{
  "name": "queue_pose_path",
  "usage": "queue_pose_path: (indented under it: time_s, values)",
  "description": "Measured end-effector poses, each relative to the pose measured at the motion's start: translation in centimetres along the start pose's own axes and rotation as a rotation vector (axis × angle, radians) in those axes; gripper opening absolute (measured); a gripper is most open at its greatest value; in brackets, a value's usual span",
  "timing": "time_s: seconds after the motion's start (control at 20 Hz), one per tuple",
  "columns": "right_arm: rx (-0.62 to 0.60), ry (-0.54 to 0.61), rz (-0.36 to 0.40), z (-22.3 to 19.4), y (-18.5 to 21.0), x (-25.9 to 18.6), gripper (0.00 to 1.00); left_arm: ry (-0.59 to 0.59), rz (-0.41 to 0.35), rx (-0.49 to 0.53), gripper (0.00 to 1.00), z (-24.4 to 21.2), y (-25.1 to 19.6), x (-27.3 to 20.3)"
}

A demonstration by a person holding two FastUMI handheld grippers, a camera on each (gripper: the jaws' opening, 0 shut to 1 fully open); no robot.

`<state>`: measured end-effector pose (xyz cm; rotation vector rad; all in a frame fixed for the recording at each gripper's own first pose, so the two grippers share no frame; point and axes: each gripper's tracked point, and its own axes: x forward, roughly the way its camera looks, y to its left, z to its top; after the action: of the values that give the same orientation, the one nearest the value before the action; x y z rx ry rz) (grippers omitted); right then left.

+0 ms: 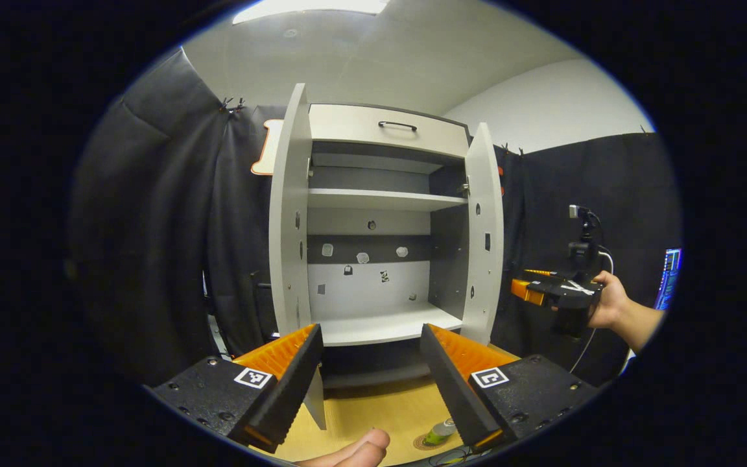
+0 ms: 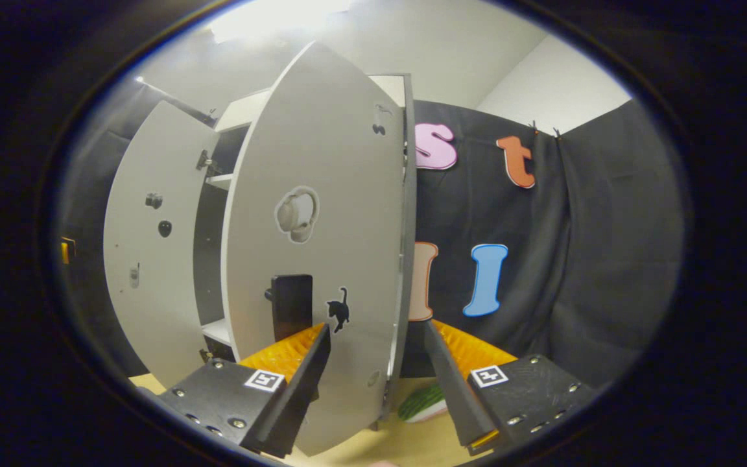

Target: Grasp the bottle in the cabinet with the left hand and place it on the coaster, then close the right door with the right hand and the left door with the left hand.

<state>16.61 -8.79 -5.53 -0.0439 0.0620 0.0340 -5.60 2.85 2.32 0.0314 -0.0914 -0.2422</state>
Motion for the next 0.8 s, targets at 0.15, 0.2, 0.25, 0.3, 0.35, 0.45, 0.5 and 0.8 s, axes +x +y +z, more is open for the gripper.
queue_pose_path:
  time_s: [0.15,0.2,0.25,0.3,0.35,0.45,0.5,0.8]
  values:
    - [0.022,0.0,0.029,-0.2,1.7,0.9,0.93,-0.011,0.03,-0.029,0.93,0.0,1.6,-0.4]
    - [0.028,-0.005,0.044,-0.1,2.5,1.1,0.9,-0.005,0.044,-0.037,0.93,-0.2,2.4,-0.5]
    - [0.037,-0.01,0.059,0.0,3.2,1.3,0.9,-0.002,0.063,-0.04,0.95,-0.2,3.3,-0.8]
    - [0.048,-0.02,0.066,0.3,3.8,1.6,0.9,0.008,0.085,-0.038,0.96,-0.3,4.4,-1.0]
    - [0.058,-0.026,0.075,0.4,4.4,1.8,0.9,0.015,0.103,-0.037,0.96,-0.6,5.2,-1.1]
    - [0.069,-0.026,0.083,0.4,5.4,2.0,0.9,0.026,0.141,-0.032,0.96,-1.1,6.8,-0.7]
    - [0.069,-0.025,0.078,0.4,5.6,2.1,0.9,0.027,0.162,-0.029,0.96,-1.1,7.7,-1.1]
    - [0.064,-0.023,0.055,0.3,6.2,0.7,0.87,0.037,0.287,-0.039,0.96,-1.6,14.7,-1.0]
